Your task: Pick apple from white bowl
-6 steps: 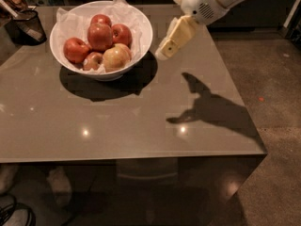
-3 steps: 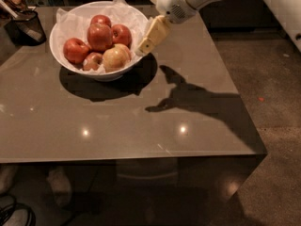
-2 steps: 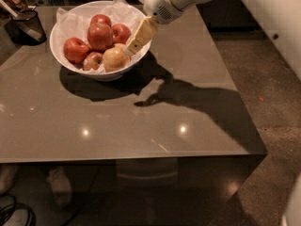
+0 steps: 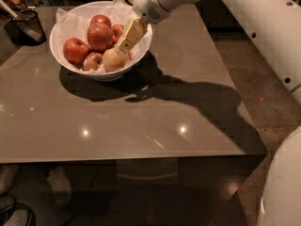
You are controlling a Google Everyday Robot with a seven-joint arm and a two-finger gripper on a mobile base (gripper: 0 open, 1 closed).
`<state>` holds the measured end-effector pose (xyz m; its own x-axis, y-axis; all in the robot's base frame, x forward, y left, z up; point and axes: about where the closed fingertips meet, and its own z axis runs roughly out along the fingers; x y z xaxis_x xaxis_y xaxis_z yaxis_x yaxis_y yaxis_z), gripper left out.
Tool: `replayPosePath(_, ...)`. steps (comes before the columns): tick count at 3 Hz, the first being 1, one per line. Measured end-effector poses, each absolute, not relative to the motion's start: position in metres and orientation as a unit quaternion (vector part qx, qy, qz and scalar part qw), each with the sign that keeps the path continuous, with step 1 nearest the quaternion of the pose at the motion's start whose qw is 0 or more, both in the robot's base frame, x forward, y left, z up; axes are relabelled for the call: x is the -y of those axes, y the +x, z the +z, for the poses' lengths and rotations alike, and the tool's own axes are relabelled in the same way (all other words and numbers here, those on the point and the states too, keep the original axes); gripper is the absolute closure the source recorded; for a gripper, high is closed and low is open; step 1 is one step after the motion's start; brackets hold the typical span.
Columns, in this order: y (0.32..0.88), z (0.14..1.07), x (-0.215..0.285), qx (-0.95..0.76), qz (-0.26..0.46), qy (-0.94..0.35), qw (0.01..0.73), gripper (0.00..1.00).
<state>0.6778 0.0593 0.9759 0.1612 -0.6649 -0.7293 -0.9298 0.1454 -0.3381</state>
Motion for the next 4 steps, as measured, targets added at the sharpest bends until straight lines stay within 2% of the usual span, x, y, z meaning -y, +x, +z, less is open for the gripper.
replayPosePath(2,0.6778,0.9759,-0.0594,-0.628,0.157,-0.635,0.422,0.11)
replayPosePath(3,0.6778,0.9758,-0.0595,-0.628,0.157,-0.635,0.422,0.21)
replayPosePath(4,0.6778,0.9758,-0.0595,-0.628,0.157,-0.635,0.422,0.14)
